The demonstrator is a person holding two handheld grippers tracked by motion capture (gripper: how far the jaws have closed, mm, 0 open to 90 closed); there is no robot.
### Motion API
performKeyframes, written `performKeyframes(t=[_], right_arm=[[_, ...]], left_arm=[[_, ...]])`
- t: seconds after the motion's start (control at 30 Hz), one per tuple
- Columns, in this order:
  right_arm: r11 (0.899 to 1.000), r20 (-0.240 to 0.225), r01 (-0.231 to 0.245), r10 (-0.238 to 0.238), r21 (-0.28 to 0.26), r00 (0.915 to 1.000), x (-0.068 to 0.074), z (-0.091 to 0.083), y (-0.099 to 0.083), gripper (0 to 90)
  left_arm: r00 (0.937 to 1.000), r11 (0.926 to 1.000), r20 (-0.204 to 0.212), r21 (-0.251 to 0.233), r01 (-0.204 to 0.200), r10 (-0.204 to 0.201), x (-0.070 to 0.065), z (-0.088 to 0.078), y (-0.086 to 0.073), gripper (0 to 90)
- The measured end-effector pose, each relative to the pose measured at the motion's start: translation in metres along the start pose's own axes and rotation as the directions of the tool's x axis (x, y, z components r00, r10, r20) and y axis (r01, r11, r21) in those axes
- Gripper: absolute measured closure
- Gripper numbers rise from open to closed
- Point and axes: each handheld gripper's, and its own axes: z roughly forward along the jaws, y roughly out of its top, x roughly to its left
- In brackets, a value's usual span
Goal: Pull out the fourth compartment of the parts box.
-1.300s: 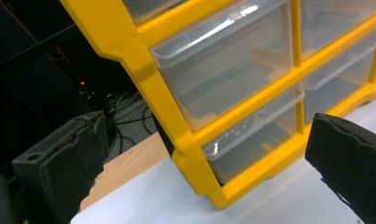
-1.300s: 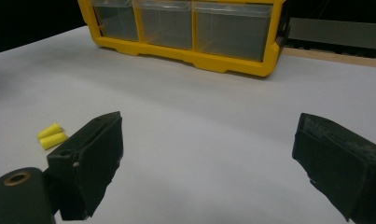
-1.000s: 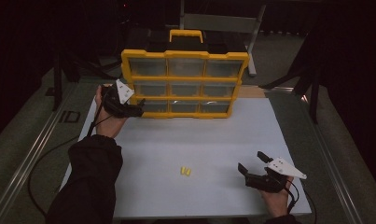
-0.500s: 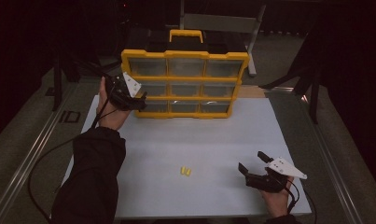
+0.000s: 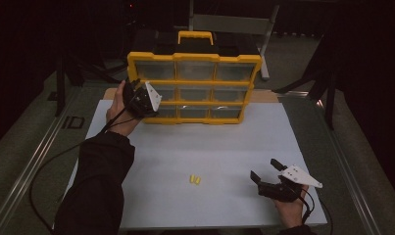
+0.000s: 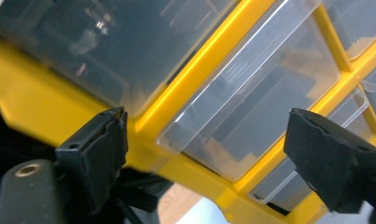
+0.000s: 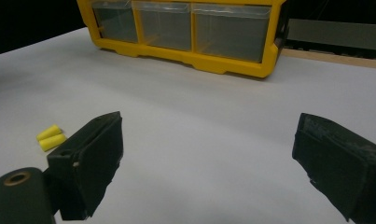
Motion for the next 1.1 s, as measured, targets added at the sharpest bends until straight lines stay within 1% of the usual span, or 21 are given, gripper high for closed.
performKeyframes(t=[0.13,0.2,0.23,0.3,0.33,0.37,0.43,0.47,0.57,0.63,0.67,0.7,0.73,0.77,0.8,0.83,0.87,0.9,1.0,1.07,1.1], right_arm=[[1.0,-0.001,-0.001,0.001,-0.002,1.0,0.0,0.0,0.0,8.6],[1.0,0.0,-0.001,0.001,-0.002,1.0,0.0,0.0,0.0,8.7],[1.0,0.001,-0.002,0.002,-0.004,1.0,0.0,-0.001,0.0,8.6],[1.0,0.0,-0.004,0.004,-0.007,1.0,-0.001,-0.001,0.0,8.6],[1.0,0.0,-0.004,0.004,-0.007,1.0,-0.001,-0.001,0.0,8.6],[1.0,0.0,-0.006,0.006,-0.006,1.0,-0.001,-0.001,0.0,8.6],[1.0,0.001,-0.007,0.007,-0.008,1.0,-0.002,-0.002,0.0,8.6],[1.0,0.002,-0.008,0.008,-0.009,1.0,-0.002,-0.002,0.0,8.6],[1.0,0.002,-0.008,0.008,-0.008,1.0,-0.002,-0.002,0.0,8.6],[1.0,0.002,-0.007,0.007,-0.008,1.0,-0.002,-0.002,0.0,8.6],[1.0,0.004,-0.006,0.006,-0.008,1.0,-0.002,-0.002,0.0,8.6],[1.0,0.004,-0.006,0.006,-0.008,1.0,-0.002,-0.002,0.0,8.6],[1.0,0.0,-0.008,0.008,-0.014,1.0,-0.002,-0.002,0.0,8.6],[1.0,0.0,-0.008,0.008,-0.014,1.0,-0.002,-0.002,0.0,8.6],[1.0,-0.001,-0.012,0.012,-0.017,0.9999,-0.002,-0.002,0.001,8.6],[1.0,-0.004,-0.012,0.012,-0.017,0.9999,-0.002,-0.003,0.001,8.6],[1.0,-0.005,-0.012,0.012,-0.019,0.9999,-0.002,-0.003,0.001,8.6],[1.0,-0.005,-0.012,0.012,-0.019,0.9999,-0.002,-0.003,0.001,8.6],[1.0,-0.006,-0.012,0.012,-0.019,0.9999,-0.002,-0.003,0.001,8.6],[1.0,-0.006,-0.013,0.013,-0.019,0.9999,-0.002,-0.003,0.001,8.7],[1.0,-0.007,-0.014,0.014,-0.02,0.9999,-0.002,-0.003,0.001,8.6]], left_arm=[[0.9927,0.9942,-0.056,0.011,-0.107,0.107,-0.007,0.0,0.01,22.9],[0.992,0.9935,-0.055,0.006,-0.113,0.113,-0.008,0.002,0.012,25.1],[0.9866,0.9896,-0.077,0.01,-0.144,0.144,-0.012,0.003,0.015,27.4],[0.9817,0.9849,-0.079,0.02,-0.172,0.173,-0.014,0.003,0.018,28.6],[0.9817,0.9849,-0.079,0.02,-0.172,0.173,-0.014,0.003,0.018,29.4],[0.9735,0.9805,-0.117,0.017,-0.196,0.196,-0.018,0.005,0.019,33.2],[0.9669,0.9754,-0.129,0.018,-0.22,0.22,-0.022,0.006,0.02,35.5],[0.96,0.9698,-0.138,0.021,-0.243,0.244,-0.023,0.006,0.02,36.9],[0.9461,0.9605,-0.166,0.035,-0.276,0.278,-0.027,0.008,0.019,42.5],[0.944,0.9599,-0.175,0.037,-0.278,0.28,-0.028,0.009,0.019,45.0],[0.9377,0.9557,-0.185,0.046,-0.291,0.294,-0.029,0.01,0.018,45.0],[0.9377,0.9557,-0.185,0.046,-0.291,0.294,-0.029,0.01,0.018,46.3],[0.9286,0.9504,-0.203,0.053,-0.307,0.311,-0.03,0.012,0.017,49.1],[0.9231,0.9471,-0.213,0.054,-0.316,0.32,-0.031,0.013,0.016,49.1],[0.9135,0.9393,-0.219,0.068,-0.336,0.343,-0.031,0.012,0.016,51.3],[0.9104,0.9366,-0.221,0.065,-0.344,0.35,-0.032,0.013,0.015,53.3],[0.8945,0.9259,-0.24,0.077,-0.37,0.377,-0.035,0.014,0.014,55.9],[0.8945,0.9259,-0.24,0.077,-0.37,0.377,-0.035,0.014,0.014,56.3],[0.8783,0.918,-0.268,0.095,-0.385,0.396,-0.038,0.017,0.014,56.7],[0.8781,0.9186,-0.271,0.092,-0.384,0.394,-0.039,0.019,0.014,56.6],[0.872,0.914,-0.275,0.095,-0.394,0.405,-0.04,0.019,0.014,56.4]])
